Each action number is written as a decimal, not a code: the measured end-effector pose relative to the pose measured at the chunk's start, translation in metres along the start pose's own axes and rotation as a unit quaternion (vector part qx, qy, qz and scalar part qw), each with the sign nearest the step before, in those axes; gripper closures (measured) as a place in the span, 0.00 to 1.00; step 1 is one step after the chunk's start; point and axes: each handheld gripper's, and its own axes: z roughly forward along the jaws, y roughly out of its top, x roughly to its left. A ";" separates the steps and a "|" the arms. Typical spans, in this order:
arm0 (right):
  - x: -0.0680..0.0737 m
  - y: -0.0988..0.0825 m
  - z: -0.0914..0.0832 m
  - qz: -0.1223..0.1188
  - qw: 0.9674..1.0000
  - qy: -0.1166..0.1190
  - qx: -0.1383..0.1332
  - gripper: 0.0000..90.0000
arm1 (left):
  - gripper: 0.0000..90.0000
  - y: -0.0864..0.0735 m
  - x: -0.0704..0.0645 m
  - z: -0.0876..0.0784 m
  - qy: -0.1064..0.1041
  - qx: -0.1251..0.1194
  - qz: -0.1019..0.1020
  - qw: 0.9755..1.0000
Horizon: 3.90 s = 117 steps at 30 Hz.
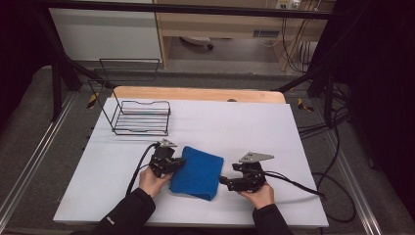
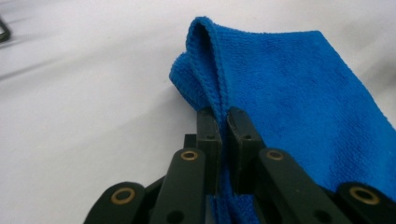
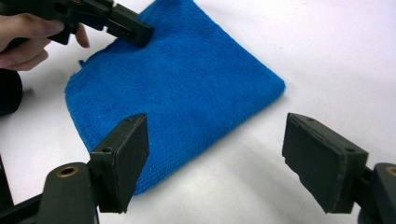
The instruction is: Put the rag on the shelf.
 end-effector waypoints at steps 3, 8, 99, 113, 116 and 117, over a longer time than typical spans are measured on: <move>-0.001 0.000 0.002 0.001 1.000 0.002 0.000 0.26 | 0.93 -0.004 0.005 -0.005 0.006 0.002 0.007 1.000; -0.001 0.001 0.002 0.002 1.000 0.001 -0.006 0.25 | 0.93 -0.013 0.009 -0.015 0.022 -0.005 0.012 1.000; -0.016 0.055 0.095 0.031 0.997 0.000 0.065 0.96 | 0.93 -0.008 0.051 0.005 0.002 -0.026 0.006 1.000; -0.001 0.060 0.067 0.000 1.000 0.002 -0.002 0.96 | 0.94 -0.004 0.047 -0.030 -0.032 -0.087 -0.005 0.996; 0.003 0.060 0.061 -0.002 1.000 0.004 -0.014 0.96 | 0.94 -0.004 0.045 -0.036 -0.034 -0.095 0.001 0.995; 0.003 0.060 0.059 -0.007 1.000 0.004 -0.019 0.96 | 0.94 -0.003 0.043 -0.038 -0.035 -0.099 0.002 0.994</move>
